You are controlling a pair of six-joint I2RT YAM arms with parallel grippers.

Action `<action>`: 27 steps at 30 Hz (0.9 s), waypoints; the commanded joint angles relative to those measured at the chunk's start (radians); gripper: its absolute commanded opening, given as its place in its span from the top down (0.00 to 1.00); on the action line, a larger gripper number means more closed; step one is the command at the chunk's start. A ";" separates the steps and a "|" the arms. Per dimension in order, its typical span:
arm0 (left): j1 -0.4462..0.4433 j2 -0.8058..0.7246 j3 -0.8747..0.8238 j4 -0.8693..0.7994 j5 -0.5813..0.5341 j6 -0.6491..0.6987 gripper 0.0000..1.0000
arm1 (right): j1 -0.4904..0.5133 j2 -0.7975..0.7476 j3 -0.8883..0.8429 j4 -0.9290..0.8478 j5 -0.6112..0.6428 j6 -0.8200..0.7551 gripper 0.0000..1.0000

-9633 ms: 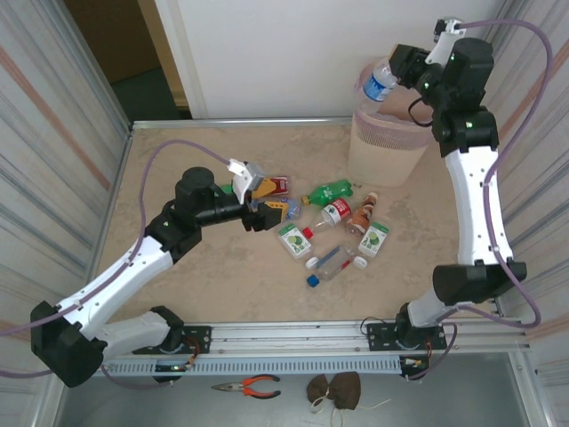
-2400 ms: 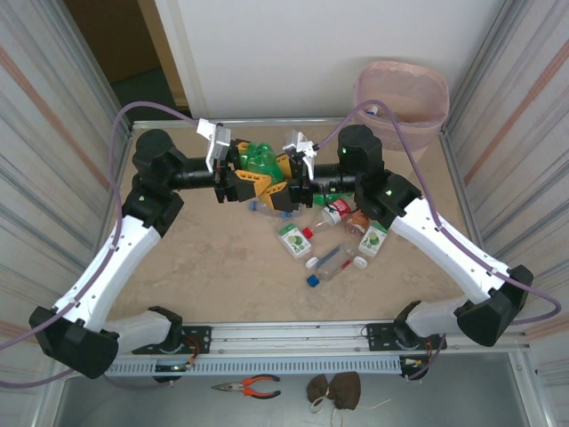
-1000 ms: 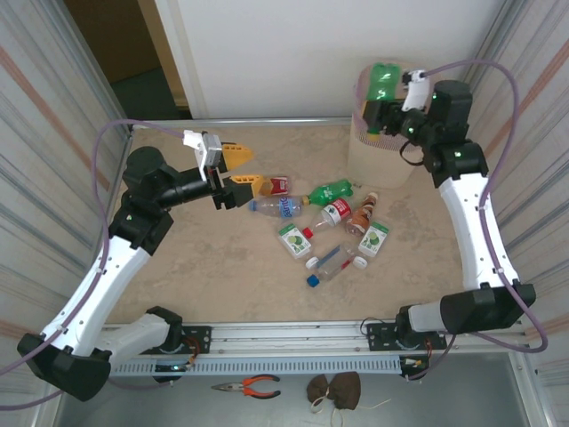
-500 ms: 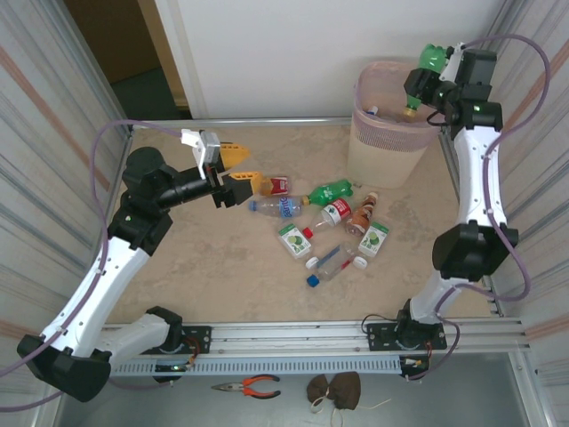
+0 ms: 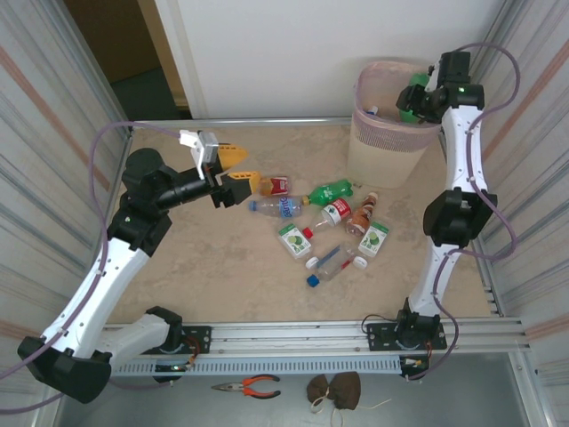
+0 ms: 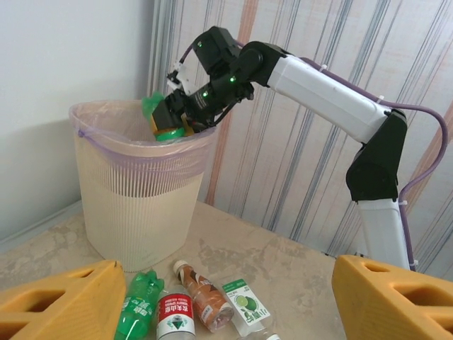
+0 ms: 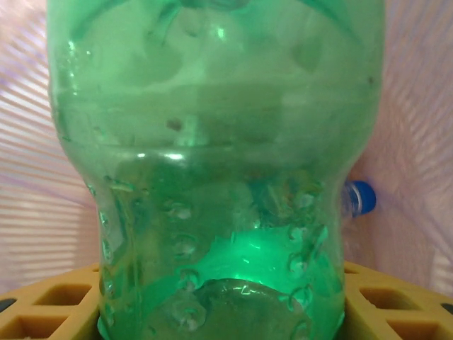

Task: Put the plastic bottles in the bin

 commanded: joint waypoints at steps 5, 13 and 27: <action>0.009 -0.017 -0.022 0.007 -0.009 -0.018 0.23 | 0.024 0.086 0.051 -0.171 0.052 -0.054 0.54; 0.015 -0.027 -0.035 0.005 -0.011 -0.025 0.23 | 0.025 0.168 0.129 -0.241 0.062 -0.055 0.38; 0.016 -0.034 -0.050 0.001 -0.020 -0.029 0.23 | 0.034 0.077 0.180 -0.244 0.086 -0.050 0.16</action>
